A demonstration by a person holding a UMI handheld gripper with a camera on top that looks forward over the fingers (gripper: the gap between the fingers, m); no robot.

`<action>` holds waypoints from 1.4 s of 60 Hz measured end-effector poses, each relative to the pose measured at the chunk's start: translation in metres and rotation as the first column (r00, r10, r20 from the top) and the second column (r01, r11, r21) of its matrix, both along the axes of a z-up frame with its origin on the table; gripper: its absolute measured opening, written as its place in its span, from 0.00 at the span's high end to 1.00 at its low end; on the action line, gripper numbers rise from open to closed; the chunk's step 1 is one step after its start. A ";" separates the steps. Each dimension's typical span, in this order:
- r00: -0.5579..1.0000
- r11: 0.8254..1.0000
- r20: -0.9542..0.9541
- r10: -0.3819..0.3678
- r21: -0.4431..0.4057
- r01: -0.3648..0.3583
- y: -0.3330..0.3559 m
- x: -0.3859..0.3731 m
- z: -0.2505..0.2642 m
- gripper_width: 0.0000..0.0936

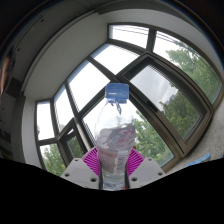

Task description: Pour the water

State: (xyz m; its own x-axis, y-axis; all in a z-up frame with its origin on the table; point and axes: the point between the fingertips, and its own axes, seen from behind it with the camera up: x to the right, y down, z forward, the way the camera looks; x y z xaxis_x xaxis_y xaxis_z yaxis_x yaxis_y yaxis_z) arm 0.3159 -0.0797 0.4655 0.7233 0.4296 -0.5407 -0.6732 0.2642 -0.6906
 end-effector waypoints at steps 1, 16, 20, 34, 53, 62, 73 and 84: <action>0.998 0.999 0.057 -0.039 0.003 0.039 0.001 0.007 0.001 0.69; 0.730 0.896 0.614 -0.301 -0.080 0.437 0.040 0.114 -0.129 0.69; 0.666 0.868 0.698 -0.262 -0.132 0.479 0.039 0.145 -0.185 0.69; 0.615 0.786 0.782 -0.100 -0.317 0.530 0.049 0.188 -0.347 0.69; 0.683 0.752 0.725 -0.086 -0.403 0.522 0.044 0.203 -0.392 0.55; 0.658 0.704 0.752 -0.048 -0.441 0.556 0.040 0.204 -0.400 0.10; 0.660 0.606 0.750 -0.036 -0.509 0.611 -0.002 0.205 -0.389 0.09; 0.678 0.568 0.733 -0.054 -0.536 0.625 -0.079 0.176 -0.355 0.09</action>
